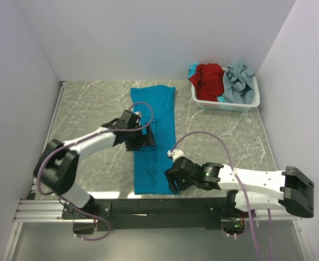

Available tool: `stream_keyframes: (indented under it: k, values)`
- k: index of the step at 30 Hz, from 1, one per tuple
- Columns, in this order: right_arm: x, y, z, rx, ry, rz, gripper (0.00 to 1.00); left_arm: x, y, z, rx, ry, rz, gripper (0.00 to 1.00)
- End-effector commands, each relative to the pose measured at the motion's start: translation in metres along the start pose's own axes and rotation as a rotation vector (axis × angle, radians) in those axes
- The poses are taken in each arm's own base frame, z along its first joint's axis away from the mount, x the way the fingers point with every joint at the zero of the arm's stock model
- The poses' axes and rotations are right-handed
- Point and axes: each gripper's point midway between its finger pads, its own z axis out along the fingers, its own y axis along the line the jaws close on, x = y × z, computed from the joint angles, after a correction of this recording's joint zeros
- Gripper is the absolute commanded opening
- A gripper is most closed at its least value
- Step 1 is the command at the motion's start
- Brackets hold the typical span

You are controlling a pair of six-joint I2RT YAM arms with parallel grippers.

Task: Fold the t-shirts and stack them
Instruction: Fold the tshirt

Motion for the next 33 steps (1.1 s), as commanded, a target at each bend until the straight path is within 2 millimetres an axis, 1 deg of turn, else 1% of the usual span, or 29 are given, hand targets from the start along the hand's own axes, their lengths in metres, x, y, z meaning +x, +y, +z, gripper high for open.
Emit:
stream_keyframes:
  k: [1,2,3,5,6,7,8,9,10,11,12,13,17,20,23,24,26,27,29,30,33]
  values:
    - [-0.030,0.005,-0.019,0.014,-0.110,0.077,0.71,-0.003,-0.016,-0.043,0.027,-0.068,0.027,0.99]
    - [-0.032,0.003,-0.021,0.021,-0.121,0.098,0.75,0.002,-0.014,-0.047,0.020,-0.071,0.020,0.99]
    - [-0.032,-0.001,-0.021,0.033,-0.124,0.128,0.77,0.008,-0.012,-0.051,0.022,-0.071,0.010,0.99]
    - [-0.029,-0.004,-0.021,0.043,-0.118,0.201,0.79,0.030,-0.006,-0.059,0.036,-0.044,-0.037,0.99]
    - [-0.028,-0.005,-0.020,0.039,-0.112,0.228,0.82,0.042,-0.003,-0.061,0.035,-0.022,-0.049,1.00]
    - [-0.025,-0.011,-0.017,0.051,-0.099,0.283,0.82,0.057,0.006,-0.063,0.024,-0.004,-0.090,0.99]
    - [-0.021,-0.011,-0.015,0.047,-0.078,0.308,0.82,0.071,0.011,-0.064,0.009,0.021,-0.102,1.00]
    - [-0.018,-0.012,-0.013,0.044,-0.063,0.329,0.82,0.081,0.015,-0.065,0.001,0.032,-0.118,0.99]
    - [-0.014,-0.017,-0.008,0.050,-0.050,0.370,0.82,0.098,0.024,-0.066,-0.006,0.052,-0.156,0.99]
    - [-0.011,-0.016,-0.006,0.038,-0.035,0.389,0.82,0.110,0.025,-0.067,-0.002,0.076,-0.159,0.99]
    - [-0.007,-0.012,-0.004,0.009,-0.014,0.405,0.82,0.124,0.039,-0.067,-0.046,0.102,-0.176,0.99]
    - [-0.005,-0.011,-0.001,-0.006,-0.008,0.432,0.82,0.127,0.039,-0.072,-0.043,0.086,-0.204,0.99]
    - [0.003,-0.005,0.005,-0.048,0.027,0.467,0.79,0.158,0.037,-0.075,0.006,0.141,-0.240,0.99]
    - [0.007,-0.008,0.008,-0.028,0.042,0.487,0.75,0.173,0.039,-0.070,0.017,0.173,-0.252,0.99]
    - [0.008,-0.006,0.011,-0.038,0.054,0.497,0.70,0.179,0.043,-0.062,-0.016,0.186,-0.239,1.00]
    - [0.009,-0.006,0.012,-0.036,0.059,0.495,0.68,0.180,0.043,-0.060,-0.023,0.193,-0.233,0.97]
    - [0.011,-0.006,0.014,-0.032,0.072,0.494,0.64,0.184,0.045,-0.056,-0.050,0.211,-0.212,0.80]
    - [0.013,-0.007,0.015,-0.023,0.078,0.499,0.64,0.184,0.047,-0.055,-0.071,0.207,-0.209,0.75]
    - [0.017,-0.007,0.018,-0.022,0.093,0.502,0.57,0.187,0.061,-0.053,-0.155,0.205,-0.205,0.63]
    - [0.017,-0.006,0.018,-0.024,0.095,0.504,0.56,0.187,0.064,-0.053,-0.171,0.205,-0.201,0.57]
    - [0.020,-0.007,0.021,-0.017,0.105,0.504,0.53,0.189,0.065,-0.049,-0.177,0.205,-0.200,0.46]
